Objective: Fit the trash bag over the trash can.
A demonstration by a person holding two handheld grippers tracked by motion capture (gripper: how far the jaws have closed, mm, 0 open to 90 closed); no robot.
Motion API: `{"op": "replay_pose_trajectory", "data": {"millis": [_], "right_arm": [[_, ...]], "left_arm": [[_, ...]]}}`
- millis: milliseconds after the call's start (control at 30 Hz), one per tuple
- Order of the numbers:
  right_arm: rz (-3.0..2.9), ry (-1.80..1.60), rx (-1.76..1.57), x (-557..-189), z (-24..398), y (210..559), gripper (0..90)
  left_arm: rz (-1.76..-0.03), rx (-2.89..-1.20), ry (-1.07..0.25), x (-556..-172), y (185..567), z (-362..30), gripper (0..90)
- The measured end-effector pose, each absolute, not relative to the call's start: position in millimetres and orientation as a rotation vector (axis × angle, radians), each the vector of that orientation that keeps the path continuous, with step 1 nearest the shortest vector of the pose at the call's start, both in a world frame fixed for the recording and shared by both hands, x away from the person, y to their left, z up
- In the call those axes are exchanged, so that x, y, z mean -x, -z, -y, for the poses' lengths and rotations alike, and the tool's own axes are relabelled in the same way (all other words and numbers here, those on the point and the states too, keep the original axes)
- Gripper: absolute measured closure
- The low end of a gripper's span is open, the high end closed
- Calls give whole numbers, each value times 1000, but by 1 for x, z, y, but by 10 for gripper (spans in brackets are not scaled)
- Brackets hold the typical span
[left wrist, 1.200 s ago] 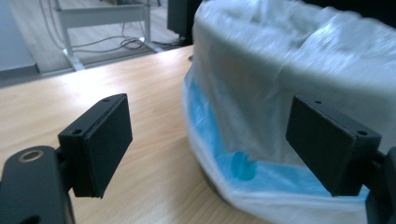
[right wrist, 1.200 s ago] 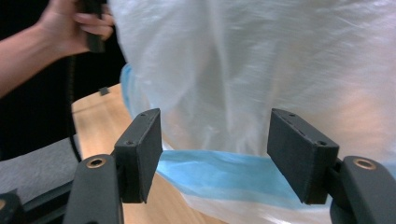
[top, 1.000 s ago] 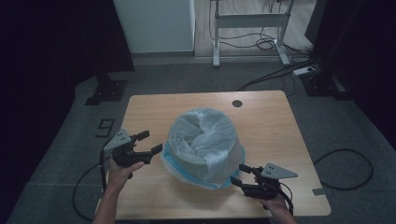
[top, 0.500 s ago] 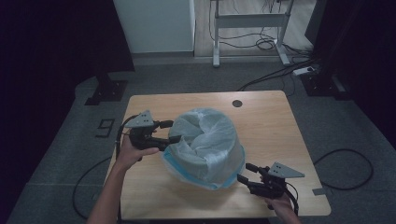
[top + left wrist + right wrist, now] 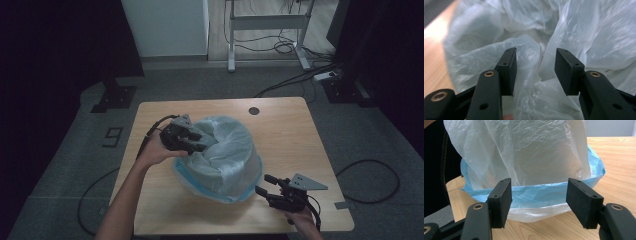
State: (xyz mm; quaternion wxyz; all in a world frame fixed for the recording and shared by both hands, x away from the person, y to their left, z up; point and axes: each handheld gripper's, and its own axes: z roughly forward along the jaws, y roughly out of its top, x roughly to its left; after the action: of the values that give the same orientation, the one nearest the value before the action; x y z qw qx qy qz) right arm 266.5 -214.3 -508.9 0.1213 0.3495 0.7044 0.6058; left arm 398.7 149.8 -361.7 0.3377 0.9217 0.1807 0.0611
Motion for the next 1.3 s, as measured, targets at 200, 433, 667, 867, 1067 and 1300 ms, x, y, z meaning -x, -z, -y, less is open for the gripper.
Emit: {"op": "replay_pose_trajectory", "data": {"millis": [200,433,667,867,1067,1300], "right_arm": [[-2051,-1769,-1025,-267,216,509,368],[-2039,-1781,-1036,-268,219,509,372],[-2037,-1780,-1036,-268,220,509,381],[-2029,-1787,-1042,-267,222,509,391],[-2028,-1788,-1041,-267,222,509,393],[-2030,-1786,-1043,-268,222,510,395]], "left_arm": [[-447,-2409,-119,-400,359,-145,514],[-399,-2311,-113,-398,337,-142,497],[-328,-2364,-84,-400,330,-115,543],[-302,-2406,-41,-402,333,-95,632],[-289,-2472,-25,-405,341,-78,647],[-259,-2562,-31,-405,349,-61,636]]}}
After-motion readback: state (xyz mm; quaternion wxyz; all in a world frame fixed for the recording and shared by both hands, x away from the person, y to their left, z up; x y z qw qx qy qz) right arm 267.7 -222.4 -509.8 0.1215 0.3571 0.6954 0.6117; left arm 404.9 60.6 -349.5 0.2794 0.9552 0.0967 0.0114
